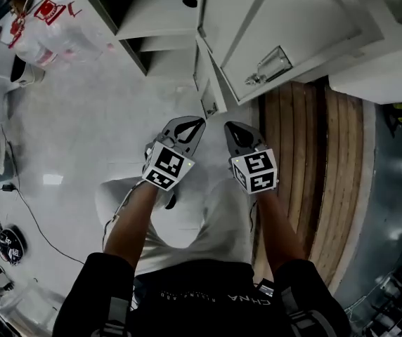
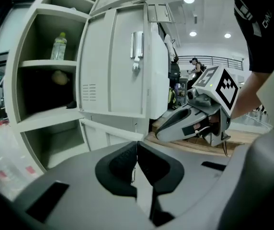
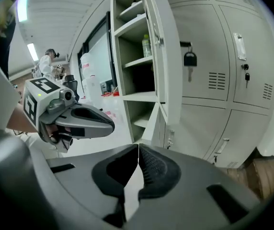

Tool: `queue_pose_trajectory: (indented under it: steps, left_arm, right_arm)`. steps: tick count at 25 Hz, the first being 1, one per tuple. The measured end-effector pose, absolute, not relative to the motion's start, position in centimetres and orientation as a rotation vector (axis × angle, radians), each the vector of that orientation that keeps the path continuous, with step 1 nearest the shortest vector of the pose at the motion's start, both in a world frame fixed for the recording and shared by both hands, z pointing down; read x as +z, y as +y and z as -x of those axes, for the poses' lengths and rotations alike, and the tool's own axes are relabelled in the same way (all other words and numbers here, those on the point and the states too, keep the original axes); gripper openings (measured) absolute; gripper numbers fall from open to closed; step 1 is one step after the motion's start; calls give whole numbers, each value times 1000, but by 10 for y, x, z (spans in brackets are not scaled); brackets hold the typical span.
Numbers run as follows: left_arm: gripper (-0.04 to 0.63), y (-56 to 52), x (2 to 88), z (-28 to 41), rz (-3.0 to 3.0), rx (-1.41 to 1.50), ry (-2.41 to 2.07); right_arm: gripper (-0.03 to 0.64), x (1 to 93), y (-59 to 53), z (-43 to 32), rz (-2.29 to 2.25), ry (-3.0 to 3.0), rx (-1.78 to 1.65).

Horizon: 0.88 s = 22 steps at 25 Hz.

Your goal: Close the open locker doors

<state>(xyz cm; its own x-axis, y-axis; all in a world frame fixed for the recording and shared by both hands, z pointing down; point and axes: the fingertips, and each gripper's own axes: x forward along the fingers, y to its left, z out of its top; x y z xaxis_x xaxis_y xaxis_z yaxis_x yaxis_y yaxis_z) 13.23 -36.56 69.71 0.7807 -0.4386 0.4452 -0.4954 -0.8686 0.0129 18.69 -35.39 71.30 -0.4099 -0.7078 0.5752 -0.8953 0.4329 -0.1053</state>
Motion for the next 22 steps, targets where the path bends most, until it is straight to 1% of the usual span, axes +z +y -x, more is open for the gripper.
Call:
queue_pose_trajectory:
  steps: [7, 15, 16, 17, 21, 22]
  left_arm:
    - [20, -378, 776, -145, -2864, 558, -759]
    - [25, -374, 828, -161, -2843, 504, -760]
    - [65, -372, 830, -163, -2833, 490, -755]
    - [135, -370, 830, -164, -2831, 470, -752]
    - [138, -372, 824, -165, -2861, 431, -811]
    - [138, -371, 823, -165, -2859, 433, -815]
  right_arm:
    - [29, 796, -375, -194, -1377, -2310, 495]
    - [32, 831, -376, -197, -1318, -2446, 414]
    - [32, 832, -374, -196, -1305, -2464, 403]
    - [32, 832, -373, -196, -1292, -2479, 388]
    - [35, 834, -374, -193, -1262, -2519, 353]
    - [50, 836, -374, -192, -1249, -2522, 358]
